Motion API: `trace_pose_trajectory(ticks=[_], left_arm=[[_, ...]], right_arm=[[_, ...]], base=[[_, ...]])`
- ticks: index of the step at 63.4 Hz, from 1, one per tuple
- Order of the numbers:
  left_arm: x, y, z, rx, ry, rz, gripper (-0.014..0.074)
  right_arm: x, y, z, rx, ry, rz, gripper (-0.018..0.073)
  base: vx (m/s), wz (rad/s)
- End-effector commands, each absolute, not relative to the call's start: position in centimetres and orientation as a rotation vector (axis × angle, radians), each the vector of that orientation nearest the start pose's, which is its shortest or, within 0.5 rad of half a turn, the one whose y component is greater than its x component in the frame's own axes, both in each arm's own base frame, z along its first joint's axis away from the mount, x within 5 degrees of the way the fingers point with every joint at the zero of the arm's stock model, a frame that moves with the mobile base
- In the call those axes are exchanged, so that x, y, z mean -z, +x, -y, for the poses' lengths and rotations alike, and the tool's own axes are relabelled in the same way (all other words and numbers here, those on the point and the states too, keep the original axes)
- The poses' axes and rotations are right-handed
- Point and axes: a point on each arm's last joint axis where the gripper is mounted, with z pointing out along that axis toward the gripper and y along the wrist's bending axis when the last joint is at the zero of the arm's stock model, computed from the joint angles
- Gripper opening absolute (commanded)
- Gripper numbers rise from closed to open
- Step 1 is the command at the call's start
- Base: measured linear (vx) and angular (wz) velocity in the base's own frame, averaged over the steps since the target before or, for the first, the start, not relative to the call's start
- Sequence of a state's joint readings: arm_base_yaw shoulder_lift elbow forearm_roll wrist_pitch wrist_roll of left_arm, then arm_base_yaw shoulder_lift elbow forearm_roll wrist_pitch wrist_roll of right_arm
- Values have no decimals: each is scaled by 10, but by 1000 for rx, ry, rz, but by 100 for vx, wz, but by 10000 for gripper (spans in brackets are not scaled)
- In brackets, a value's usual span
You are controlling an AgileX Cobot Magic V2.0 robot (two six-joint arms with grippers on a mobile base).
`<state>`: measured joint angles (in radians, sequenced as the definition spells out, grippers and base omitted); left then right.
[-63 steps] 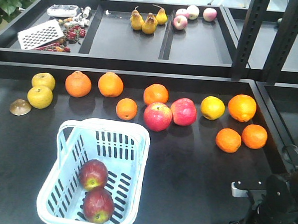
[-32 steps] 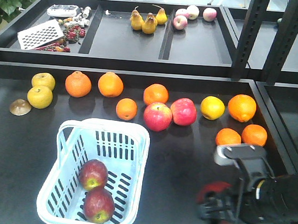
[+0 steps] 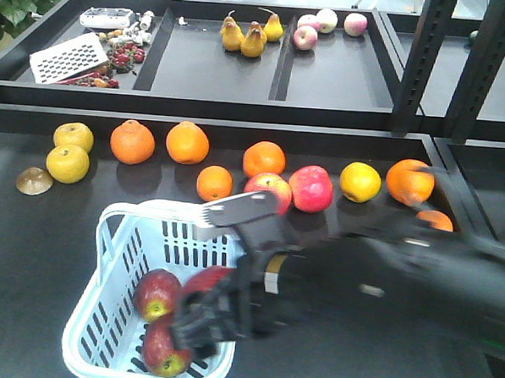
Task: Pick three apples into basket with both arms
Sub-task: 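Lower the third apple into the basket and open the right gripper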
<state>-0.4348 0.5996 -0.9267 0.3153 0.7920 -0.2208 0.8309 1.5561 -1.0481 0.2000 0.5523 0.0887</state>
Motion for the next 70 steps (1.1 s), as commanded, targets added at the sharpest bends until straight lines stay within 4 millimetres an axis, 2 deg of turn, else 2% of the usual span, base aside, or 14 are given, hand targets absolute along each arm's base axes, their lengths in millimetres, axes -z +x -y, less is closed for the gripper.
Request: trace_pose_trajectory(ticks=[1, 11, 26, 31, 43, 55, 70], left_arm=[[-418, 92, 21, 94, 264, -1810, 558], [-418, 92, 21, 94, 264, -1810, 558], [-418, 92, 21, 94, 264, -1810, 558], [-418, 92, 21, 94, 264, -1810, 558], [-418, 92, 21, 94, 264, -1810, 558], [-418, 92, 21, 94, 264, -1810, 558], [-418, 92, 21, 94, 264, -1810, 558]], right_arm=[[-262, 229, -269, -563, -802, -2415, 290], [-250, 243, -286, -527, -841, -2496, 414], [-252, 244, -287, -519, -851, -2511, 624], [-252, 244, -286, -512, -854, -2521, 650], [-255, 243, -284, -504, -858, -2518, 648], [-276, 237, -272, -453, -859, -2487, 641], [-332, 221, -226, -229, -796, -2400, 634]], base=[[0, 0], [0, 0], [0, 0], [0, 0], [0, 0], [0, 0], [0, 0]])
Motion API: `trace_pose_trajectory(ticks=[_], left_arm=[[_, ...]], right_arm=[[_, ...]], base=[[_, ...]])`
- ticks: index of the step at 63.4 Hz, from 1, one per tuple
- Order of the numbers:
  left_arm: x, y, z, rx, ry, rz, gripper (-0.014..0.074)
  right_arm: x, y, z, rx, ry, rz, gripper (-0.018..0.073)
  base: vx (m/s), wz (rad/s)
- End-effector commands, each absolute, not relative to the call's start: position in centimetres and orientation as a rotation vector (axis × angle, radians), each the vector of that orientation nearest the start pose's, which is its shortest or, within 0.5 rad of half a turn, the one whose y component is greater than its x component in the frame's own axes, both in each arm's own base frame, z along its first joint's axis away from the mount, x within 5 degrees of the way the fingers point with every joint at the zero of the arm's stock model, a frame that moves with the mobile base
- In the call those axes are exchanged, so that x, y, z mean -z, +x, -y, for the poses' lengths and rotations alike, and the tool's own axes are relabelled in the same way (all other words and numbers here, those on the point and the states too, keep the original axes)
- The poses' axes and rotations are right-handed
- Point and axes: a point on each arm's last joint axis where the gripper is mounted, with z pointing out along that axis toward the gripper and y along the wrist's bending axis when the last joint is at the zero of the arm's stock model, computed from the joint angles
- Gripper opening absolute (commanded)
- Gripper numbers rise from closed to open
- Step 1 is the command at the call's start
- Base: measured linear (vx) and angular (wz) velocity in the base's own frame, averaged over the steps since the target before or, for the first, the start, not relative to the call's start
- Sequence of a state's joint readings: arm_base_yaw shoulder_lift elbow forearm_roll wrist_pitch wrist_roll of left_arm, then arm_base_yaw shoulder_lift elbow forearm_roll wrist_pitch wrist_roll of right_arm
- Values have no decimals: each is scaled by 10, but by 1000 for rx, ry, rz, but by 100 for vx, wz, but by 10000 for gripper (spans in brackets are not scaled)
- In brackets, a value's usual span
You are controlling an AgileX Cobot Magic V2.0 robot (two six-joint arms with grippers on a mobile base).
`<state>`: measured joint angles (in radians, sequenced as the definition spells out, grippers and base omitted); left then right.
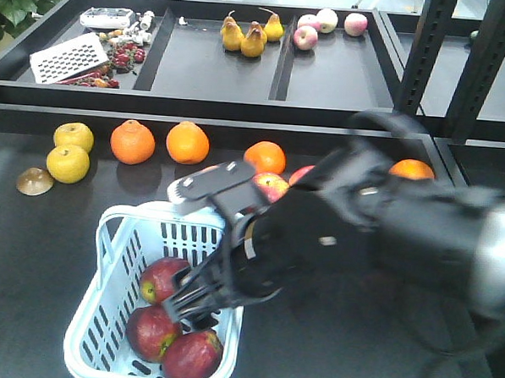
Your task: Pick three apples into basket with both arms
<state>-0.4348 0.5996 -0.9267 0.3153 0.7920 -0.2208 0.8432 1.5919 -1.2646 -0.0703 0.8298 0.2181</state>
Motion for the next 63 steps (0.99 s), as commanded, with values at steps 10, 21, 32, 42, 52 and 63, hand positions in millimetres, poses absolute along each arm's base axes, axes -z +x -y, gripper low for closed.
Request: trace_pose_trajectory(ticks=[10, 21, 32, 42, 52, 63], left_arm=[[-418, 92, 21, 94, 264, -1810, 558], [-418, 92, 21, 94, 264, -1810, 558], [-418, 92, 21, 94, 264, -1810, 558], [-418, 92, 21, 94, 264, -1810, 558], [-418, 92, 21, 94, 264, -1810, 558], [-418, 92, 21, 94, 264, -1810, 558]], right_arm=[[-367, 211, -184, -167, -665, -2373, 634], [-392, 213, -122, -95, -444, -2384, 634], [-405, 204, -70, 3, -270, -2435, 634], [-419, 183, -37, 49, -122, -2425, 630], [-427, 160, -18, 70, -26, -2385, 624], [-405, 142, -14, 60, -12, -2402, 614]], base=[[0, 0], [0, 0], [0, 0], [0, 0], [0, 0], [0, 0]])
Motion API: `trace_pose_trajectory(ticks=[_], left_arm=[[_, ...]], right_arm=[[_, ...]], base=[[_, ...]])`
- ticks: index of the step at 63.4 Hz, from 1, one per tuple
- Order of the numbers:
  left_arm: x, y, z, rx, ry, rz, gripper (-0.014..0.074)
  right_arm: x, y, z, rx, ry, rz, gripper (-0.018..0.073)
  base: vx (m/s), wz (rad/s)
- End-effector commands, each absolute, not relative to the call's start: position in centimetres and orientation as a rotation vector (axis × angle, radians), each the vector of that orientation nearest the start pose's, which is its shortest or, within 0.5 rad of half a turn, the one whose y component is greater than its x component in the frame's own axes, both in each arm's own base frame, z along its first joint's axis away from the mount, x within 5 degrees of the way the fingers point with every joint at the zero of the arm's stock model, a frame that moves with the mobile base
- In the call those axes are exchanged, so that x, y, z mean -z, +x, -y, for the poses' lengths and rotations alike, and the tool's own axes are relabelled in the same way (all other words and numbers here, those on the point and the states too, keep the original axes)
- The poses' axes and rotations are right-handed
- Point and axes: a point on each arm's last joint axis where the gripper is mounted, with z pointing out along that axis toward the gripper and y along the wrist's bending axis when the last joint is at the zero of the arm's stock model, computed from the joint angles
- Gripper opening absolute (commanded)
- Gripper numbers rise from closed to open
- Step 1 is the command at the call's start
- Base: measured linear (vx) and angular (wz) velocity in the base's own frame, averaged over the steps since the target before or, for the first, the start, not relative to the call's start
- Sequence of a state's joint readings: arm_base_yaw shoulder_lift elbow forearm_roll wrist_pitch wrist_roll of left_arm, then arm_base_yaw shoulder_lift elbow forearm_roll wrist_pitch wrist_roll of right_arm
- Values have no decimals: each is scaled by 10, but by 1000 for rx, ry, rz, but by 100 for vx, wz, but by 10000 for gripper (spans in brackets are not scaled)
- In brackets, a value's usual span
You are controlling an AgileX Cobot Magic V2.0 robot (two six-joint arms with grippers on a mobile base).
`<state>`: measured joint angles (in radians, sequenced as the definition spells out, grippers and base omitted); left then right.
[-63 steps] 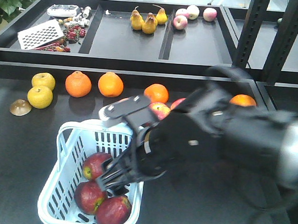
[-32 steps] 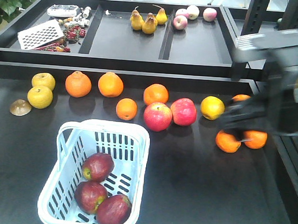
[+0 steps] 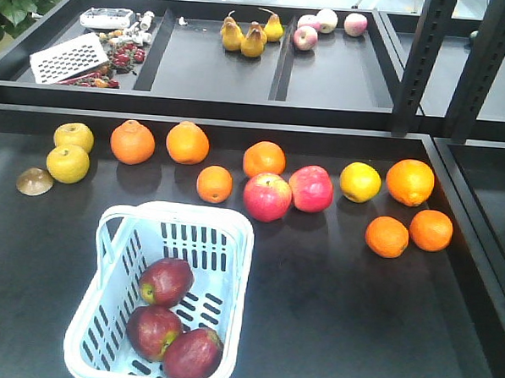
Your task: Pick three apples into basket with both arms
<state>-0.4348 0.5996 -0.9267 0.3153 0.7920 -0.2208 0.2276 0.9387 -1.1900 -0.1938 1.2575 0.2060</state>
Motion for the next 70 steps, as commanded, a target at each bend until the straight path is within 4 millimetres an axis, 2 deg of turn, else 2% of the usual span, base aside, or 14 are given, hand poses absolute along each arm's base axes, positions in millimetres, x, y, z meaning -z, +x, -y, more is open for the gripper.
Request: trace_pose_trajectory(ticks=[1, 15, 26, 30, 37, 44, 47, 70], left_arm=[[-418, 92, 21, 94, 264, -1810, 558], [-418, 92, 21, 94, 264, -1810, 558], [-418, 92, 21, 94, 264, -1810, 521], [-418, 92, 21, 99, 258, -1811, 461], [-418, 92, 21, 105, 251, -1812, 305], [-417, 92, 21, 102, 250, -1820, 85], [-417, 92, 21, 102, 250, -1820, -8], [-417, 92, 21, 103, 251, -1819, -8]], right_arm=[[-403, 141, -14, 58, -10, -2400, 613], [-388, 126, -11, 26, 32, -2336, 542], [-387, 124, -9, 44, 30, -2325, 396], [-388, 125, -9, 42, 28, -2317, 319], [-389, 126, -9, 44, 25, -2299, 148], [-390, 127, -9, 48, 23, -2287, -13], [-391, 127, -9, 46, 21, -2280, -13], [-391, 127, -10, 46, 12, -2277, -8]], base=[[0, 0], [0, 0], [0, 0], [0, 0], [0, 0], [0, 0], [0, 0], [0, 0]])
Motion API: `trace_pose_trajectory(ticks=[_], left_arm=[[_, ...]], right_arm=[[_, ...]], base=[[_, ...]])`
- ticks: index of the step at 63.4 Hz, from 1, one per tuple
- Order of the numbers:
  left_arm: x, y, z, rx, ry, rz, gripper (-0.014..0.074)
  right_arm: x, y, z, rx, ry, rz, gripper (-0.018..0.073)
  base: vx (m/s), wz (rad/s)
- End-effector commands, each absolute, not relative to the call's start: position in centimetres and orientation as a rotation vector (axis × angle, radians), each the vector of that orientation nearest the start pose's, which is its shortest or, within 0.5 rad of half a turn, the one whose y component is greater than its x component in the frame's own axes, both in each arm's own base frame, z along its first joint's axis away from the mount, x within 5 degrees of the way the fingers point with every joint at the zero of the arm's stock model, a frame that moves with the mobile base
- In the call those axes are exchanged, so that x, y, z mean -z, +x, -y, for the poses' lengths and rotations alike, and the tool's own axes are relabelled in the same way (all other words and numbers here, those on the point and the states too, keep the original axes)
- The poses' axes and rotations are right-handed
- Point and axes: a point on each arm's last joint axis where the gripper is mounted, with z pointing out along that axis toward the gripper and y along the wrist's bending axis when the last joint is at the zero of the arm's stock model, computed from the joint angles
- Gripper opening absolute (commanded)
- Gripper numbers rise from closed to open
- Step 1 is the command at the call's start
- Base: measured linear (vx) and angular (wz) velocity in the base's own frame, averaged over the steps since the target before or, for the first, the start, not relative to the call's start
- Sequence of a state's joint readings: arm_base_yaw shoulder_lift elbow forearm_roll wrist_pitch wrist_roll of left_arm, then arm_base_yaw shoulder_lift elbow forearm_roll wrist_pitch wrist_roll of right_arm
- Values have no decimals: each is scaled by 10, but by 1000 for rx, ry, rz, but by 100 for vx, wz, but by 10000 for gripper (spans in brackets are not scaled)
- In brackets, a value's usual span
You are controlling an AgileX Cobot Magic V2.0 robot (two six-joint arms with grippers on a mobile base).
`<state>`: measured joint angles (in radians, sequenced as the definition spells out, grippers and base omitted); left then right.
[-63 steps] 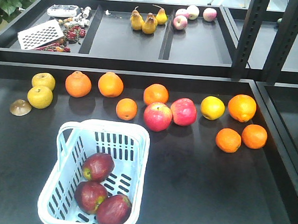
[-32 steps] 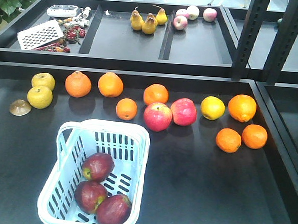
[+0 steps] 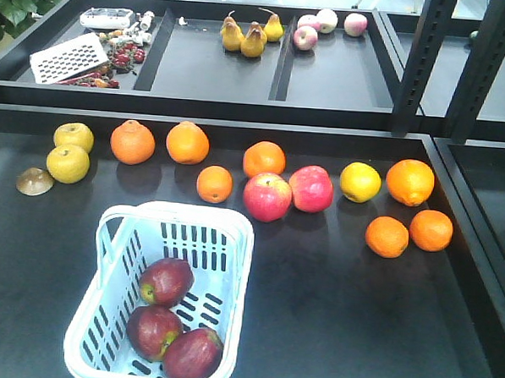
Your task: Pick three apples into basket with both arms
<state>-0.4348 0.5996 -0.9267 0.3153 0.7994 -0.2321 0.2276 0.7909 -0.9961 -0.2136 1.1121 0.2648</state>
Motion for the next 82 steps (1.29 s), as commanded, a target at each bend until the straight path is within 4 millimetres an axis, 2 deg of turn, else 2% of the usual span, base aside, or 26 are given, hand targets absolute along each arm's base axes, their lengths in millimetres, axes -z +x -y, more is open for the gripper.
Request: trace_pose_trajectory(ticks=[1, 39, 46, 51, 58, 74, 82], left_arm=[[-417, 92, 21, 103, 251, -1819, -8], [-417, 92, 21, 101, 251, -1820, -8], [-410, 92, 22, 108, 263, -1793, -8], [-396, 88, 24, 137, 285, -1716, -8], [-368, 83, 23, 164, 286, -1623, -8], [-294, 68, 13, 167, 142, -1523, -8], [-264, 60, 8, 165, 51, -1501, -8]], right_arm=[[-391, 127, -10, 46, 12, -2277, -8], [-391, 127, -10, 46, 12, -2277, -8], [-391, 127, -10, 46, 12, -2277, -8], [-391, 127, -10, 47, 12, -2279, -8], [-391, 127, -10, 47, 12, -2279, -8], [-391, 127, -10, 47, 12, -2279, -8], [-391, 127, -10, 47, 12, -2279, -8]], base=[[0, 0], [0, 0], [0, 0], [0, 0], [0, 0], [0, 0], [0, 0]])
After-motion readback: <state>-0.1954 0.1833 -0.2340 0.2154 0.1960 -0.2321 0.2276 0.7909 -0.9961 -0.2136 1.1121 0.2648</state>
